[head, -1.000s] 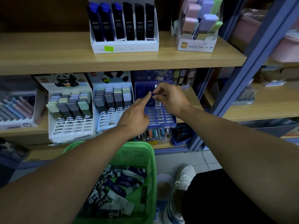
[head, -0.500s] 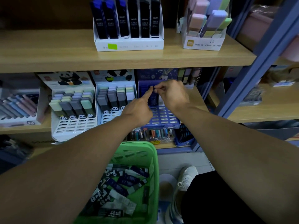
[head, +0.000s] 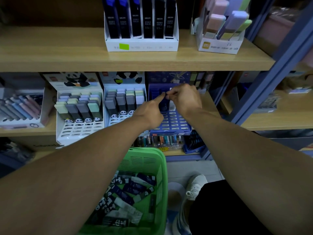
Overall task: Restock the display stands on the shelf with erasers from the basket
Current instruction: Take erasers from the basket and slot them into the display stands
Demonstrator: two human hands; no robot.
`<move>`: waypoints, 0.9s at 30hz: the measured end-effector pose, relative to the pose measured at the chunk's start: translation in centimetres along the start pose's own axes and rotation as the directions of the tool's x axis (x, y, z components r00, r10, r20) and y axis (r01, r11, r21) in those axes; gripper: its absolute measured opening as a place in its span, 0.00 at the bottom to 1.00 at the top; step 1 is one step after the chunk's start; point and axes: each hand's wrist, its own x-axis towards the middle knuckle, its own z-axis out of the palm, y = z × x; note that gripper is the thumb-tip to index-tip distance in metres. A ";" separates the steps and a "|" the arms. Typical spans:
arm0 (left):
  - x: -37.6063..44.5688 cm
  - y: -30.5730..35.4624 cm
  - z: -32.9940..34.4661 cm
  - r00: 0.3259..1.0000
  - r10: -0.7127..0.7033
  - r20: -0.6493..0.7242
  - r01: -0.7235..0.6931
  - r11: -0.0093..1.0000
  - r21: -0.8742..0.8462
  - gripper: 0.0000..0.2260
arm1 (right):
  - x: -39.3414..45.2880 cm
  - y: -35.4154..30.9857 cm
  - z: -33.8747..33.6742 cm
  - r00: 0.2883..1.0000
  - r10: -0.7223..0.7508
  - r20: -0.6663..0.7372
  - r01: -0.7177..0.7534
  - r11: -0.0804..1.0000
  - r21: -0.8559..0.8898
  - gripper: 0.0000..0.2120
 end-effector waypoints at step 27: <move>-21.6 -21.1 15.6 0.815 -0.380 0.437 0.453 0.888 -0.074 0.16 | -16.8 -4.3 13.7 0.403 -0.160 0.901 0.690 0.700 -0.184 0.08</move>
